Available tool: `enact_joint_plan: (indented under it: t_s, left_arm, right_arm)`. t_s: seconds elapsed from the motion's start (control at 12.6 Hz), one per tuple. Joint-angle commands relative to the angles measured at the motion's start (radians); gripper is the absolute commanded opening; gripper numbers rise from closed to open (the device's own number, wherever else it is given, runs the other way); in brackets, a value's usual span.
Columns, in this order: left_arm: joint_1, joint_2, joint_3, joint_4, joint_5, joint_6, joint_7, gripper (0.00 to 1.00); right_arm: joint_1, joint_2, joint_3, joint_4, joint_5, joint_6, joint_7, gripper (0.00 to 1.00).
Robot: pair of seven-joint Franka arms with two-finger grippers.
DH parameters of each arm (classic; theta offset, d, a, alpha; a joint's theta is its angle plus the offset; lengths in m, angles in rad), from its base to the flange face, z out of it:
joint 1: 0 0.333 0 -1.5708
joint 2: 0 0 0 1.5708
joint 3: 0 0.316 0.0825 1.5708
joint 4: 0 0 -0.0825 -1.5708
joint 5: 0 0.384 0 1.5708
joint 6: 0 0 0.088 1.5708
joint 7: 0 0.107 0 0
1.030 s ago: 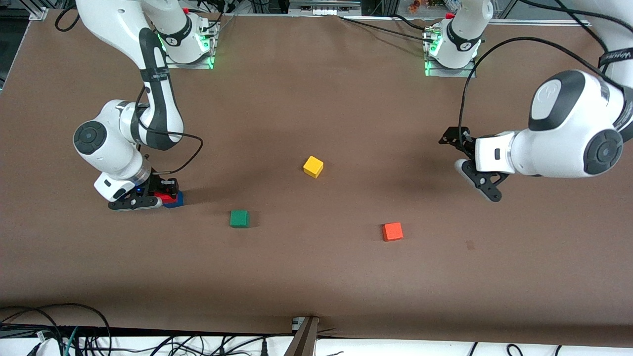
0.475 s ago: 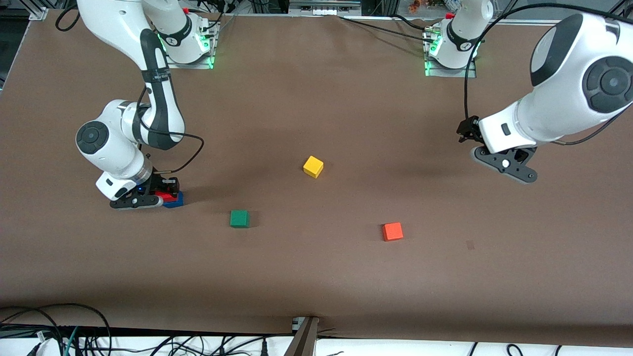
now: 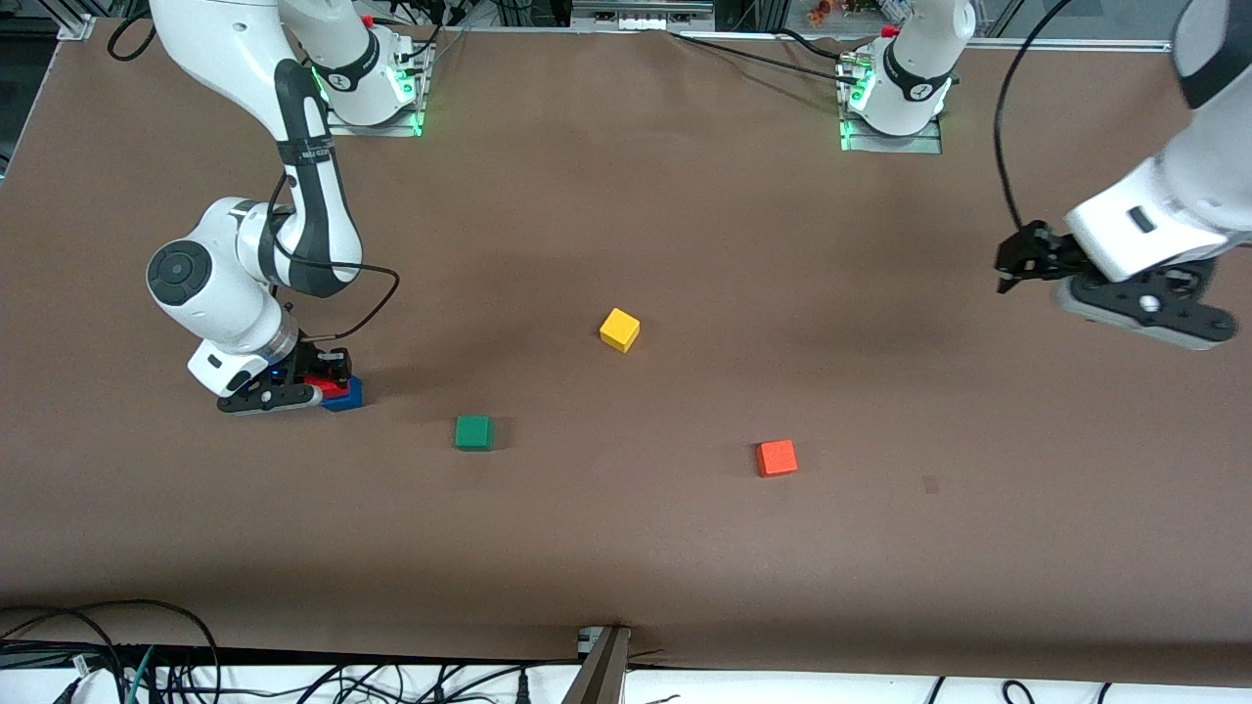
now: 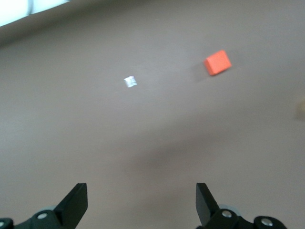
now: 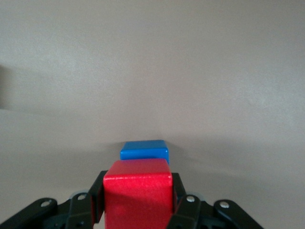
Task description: Pass red block to right arm, stack on blue
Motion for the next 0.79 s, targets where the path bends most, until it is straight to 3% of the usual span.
enact_joint_plan:
  t_s: [0.0,0.16,0.48,0.55,0.71]
  left_arm:
    - [-0.161,-0.066,0.199,-0.038,-0.025,-0.009,-0.028,1.0]
    - [-0.261,-0.111,0.327,-0.083,-0.077,-0.006,-0.096,1.0]
    - [-0.33,-0.25,0.391,-0.297,-0.094,0.098,-0.249,1.0]
    - [-0.369,-0.267,0.445,-0.319,-0.094,0.117,-0.244,1.0]
    - [-0.375,-0.263,0.453,-0.316,-0.094,0.117,-0.238,1.0]
  right_arm:
    - [-0.004,-0.023,0.001,-0.023,0.014,0.011,-0.04,0.09]
    - [-0.005,-0.02,0.001,-0.026,0.014,0.011,-0.049,0.09]
    - [-0.005,-0.013,0.001,-0.026,0.016,0.014,-0.048,0.09]
    - [-0.005,-0.013,0.001,-0.026,0.016,0.016,-0.048,0.1]
    - [-0.005,-0.011,0.001,-0.026,0.017,0.017,-0.048,0.1]
